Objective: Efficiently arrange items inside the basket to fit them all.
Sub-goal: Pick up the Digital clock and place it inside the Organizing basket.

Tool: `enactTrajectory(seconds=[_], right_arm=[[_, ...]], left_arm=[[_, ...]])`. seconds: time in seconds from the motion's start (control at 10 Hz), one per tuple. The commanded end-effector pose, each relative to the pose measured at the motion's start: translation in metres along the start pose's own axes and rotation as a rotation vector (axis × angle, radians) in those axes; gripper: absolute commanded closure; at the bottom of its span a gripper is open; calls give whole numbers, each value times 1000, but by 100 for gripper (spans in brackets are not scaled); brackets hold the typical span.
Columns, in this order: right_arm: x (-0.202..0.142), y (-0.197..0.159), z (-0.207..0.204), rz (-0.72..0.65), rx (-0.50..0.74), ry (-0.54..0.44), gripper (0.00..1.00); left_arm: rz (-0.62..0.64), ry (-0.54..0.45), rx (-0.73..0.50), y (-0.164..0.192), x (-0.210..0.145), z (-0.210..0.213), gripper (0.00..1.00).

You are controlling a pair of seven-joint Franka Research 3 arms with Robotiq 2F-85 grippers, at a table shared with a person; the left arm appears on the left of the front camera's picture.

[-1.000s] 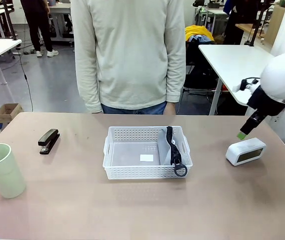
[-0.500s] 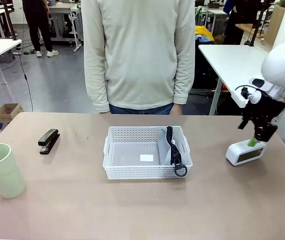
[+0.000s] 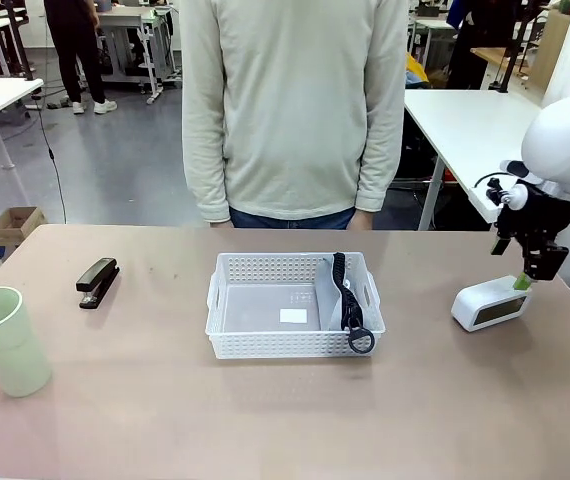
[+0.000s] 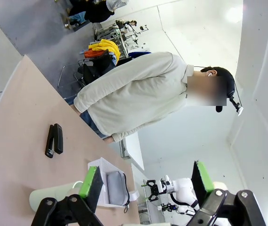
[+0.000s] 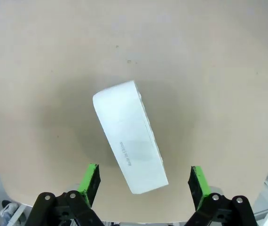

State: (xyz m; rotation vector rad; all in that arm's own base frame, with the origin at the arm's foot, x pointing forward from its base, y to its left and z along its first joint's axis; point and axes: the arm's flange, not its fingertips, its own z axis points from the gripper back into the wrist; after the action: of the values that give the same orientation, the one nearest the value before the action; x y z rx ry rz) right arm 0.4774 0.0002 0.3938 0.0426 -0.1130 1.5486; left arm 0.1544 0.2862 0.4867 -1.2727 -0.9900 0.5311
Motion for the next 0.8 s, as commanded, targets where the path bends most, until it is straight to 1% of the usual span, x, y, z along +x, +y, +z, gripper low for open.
enactTrajectory(seconds=[0.0,0.5,0.6,0.7], right_arm=[[3,7,-5,99,83,-12,0],[3,7,-5,99,83,-12,0],[6,9,-8,82,81,-6,0],[9,6,-19,145,63,-8,0]], left_arm=[[-27,-7,-21,0,1,-1,0],[-27,-7,-21,0,1,-1,0],[-27,-7,-21,0,1,-1,0],[-27,-7,-21,0,1,-1,0]])
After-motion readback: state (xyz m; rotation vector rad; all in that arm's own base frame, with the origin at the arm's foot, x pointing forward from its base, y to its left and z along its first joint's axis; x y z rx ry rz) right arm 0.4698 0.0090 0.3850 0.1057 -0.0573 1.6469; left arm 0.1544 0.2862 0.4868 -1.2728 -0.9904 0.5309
